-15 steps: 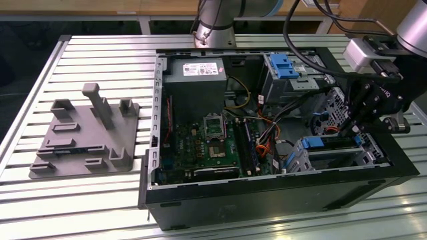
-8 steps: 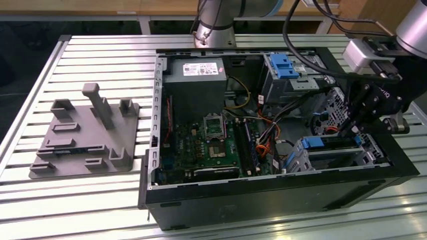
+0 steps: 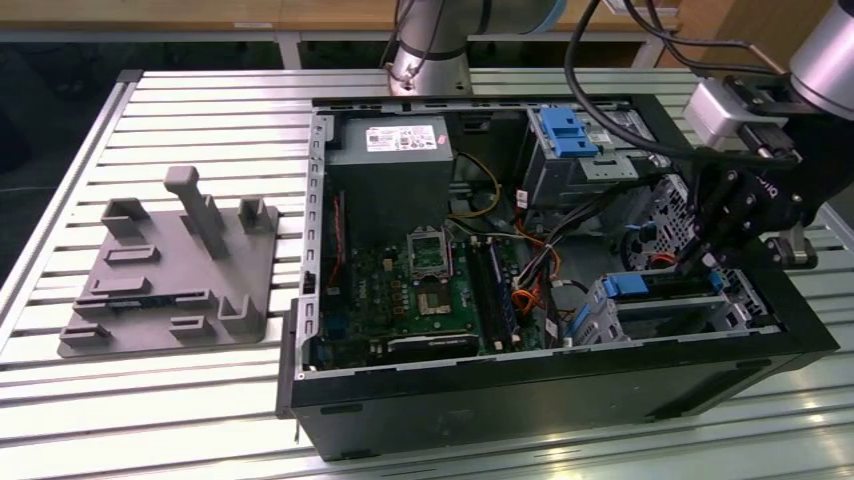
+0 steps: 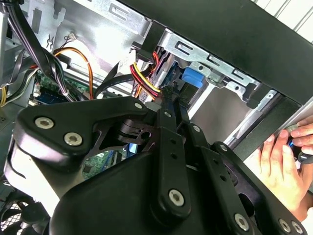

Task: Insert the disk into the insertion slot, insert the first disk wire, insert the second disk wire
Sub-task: 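Insert the first disk wire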

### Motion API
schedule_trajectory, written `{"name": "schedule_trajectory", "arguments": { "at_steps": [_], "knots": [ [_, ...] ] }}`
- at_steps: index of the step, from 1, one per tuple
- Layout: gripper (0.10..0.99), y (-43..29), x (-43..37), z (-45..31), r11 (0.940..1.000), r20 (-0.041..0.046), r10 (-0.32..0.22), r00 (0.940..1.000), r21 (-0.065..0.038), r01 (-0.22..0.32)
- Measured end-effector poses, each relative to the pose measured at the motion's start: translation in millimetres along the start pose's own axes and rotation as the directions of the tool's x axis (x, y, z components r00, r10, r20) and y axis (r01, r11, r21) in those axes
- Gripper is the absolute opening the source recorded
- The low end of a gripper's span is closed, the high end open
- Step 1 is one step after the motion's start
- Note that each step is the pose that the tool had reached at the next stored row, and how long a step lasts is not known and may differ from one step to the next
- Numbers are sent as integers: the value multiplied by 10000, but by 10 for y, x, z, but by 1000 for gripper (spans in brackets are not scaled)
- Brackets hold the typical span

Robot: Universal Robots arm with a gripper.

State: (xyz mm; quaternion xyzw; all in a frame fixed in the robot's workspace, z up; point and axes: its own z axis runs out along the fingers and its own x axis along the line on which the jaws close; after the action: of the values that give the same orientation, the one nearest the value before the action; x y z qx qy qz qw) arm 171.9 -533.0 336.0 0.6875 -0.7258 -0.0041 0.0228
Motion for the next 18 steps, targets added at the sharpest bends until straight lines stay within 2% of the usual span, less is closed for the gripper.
{"name": "schedule_trajectory", "arguments": {
  "at_steps": [18],
  "knots": [
    [169, -2, -2, 58, 10000, -28, 1, 10000, 2, -1]
  ]
}}
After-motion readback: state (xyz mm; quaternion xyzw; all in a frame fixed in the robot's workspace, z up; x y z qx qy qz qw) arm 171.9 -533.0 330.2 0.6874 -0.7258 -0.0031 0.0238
